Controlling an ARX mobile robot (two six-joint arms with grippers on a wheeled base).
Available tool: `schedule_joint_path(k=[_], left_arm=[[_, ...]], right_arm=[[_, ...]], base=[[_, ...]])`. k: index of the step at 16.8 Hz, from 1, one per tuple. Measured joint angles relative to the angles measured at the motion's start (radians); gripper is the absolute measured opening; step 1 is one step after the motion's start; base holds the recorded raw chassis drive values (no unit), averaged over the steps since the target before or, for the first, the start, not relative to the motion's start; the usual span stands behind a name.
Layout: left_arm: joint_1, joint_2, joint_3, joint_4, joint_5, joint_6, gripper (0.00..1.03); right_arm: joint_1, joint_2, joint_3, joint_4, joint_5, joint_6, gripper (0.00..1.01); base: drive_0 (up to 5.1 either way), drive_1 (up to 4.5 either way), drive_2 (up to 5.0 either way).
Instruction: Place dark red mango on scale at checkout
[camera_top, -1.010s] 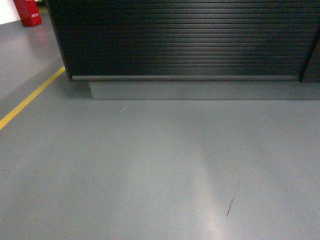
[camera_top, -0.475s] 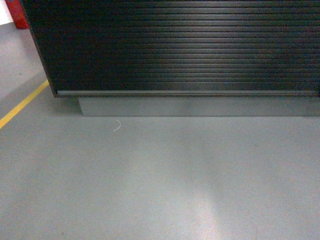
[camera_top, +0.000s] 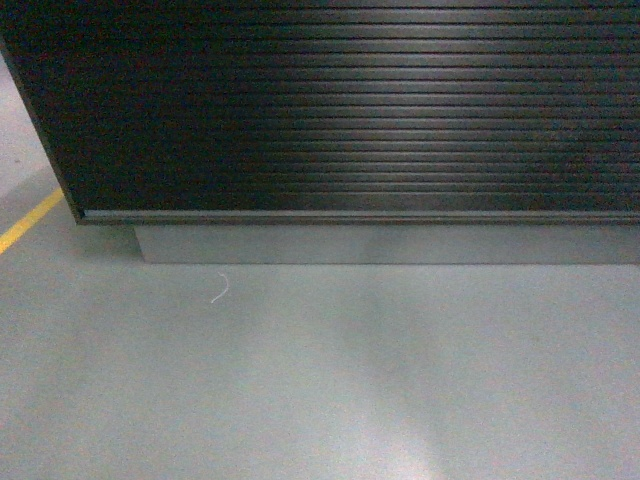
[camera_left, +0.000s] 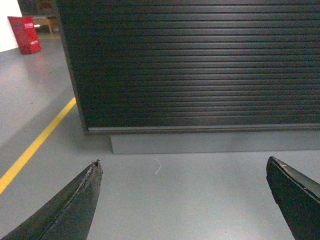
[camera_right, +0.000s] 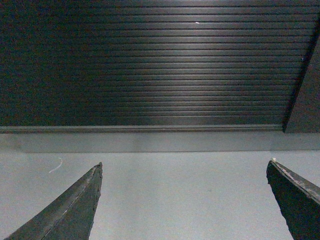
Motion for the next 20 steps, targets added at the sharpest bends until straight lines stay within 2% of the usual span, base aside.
schedule_joint_path(k=[20], left_arm=[[0.000,0.000,0.000,-0.002,0.000,0.000,0.98]], right_arm=[[0.000,0.000,0.000,-0.003,0.000,0.000,0.98]], base=[[-0.1,4.06,-4.2]])
